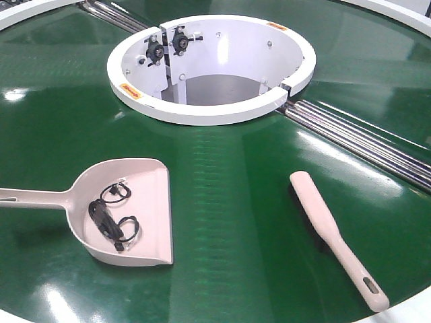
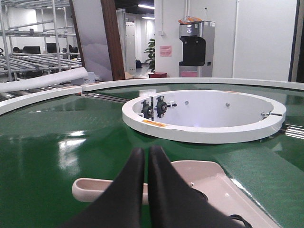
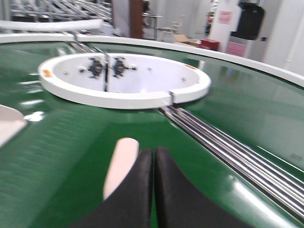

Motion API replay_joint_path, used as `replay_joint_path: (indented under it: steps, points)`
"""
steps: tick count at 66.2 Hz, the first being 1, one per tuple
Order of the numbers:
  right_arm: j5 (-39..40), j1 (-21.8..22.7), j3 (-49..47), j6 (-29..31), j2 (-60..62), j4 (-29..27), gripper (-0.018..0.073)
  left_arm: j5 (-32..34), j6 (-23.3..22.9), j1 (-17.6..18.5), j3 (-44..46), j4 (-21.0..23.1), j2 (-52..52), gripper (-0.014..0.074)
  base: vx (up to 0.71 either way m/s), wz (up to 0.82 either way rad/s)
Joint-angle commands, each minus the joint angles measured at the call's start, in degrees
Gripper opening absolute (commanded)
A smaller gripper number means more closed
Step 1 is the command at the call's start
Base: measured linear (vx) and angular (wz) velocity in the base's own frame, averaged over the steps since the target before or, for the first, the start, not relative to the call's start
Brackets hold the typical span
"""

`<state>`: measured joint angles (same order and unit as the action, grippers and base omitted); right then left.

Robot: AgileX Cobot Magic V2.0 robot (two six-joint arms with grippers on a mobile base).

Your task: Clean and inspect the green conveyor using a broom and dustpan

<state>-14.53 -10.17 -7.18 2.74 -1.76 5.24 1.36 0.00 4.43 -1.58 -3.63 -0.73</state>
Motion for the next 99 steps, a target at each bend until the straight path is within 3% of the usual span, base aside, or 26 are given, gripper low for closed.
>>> replay_joint_path:
  steps: [1,12,20,99]
  points:
    - [9.3,3.1,1.2,0.3,-0.7,0.4,-0.0008,3.9,-0.3,0.3,-0.6,0.5,-0.8,-0.0006,0.00,0.00]
    - [13.8,6.7,5.0,-2.1,-0.6,-0.8,-0.0008,3.9,-0.3,0.3,-0.6,0.5,-0.8,-0.0006,0.00,0.00]
    - [19.0,6.6,9.2,-3.7,1.2,-0.8,-0.0008,3.9,-0.3,0.3,-0.6,0.5,-0.8,-0.0006,0.00,0.00]
    - [16.4,6.6,9.0,-4.7,3.0,-0.9,-0.0008,3.9,-0.3,0.3,-0.6,0.5,-0.8,-0.0006,0.00,0.00]
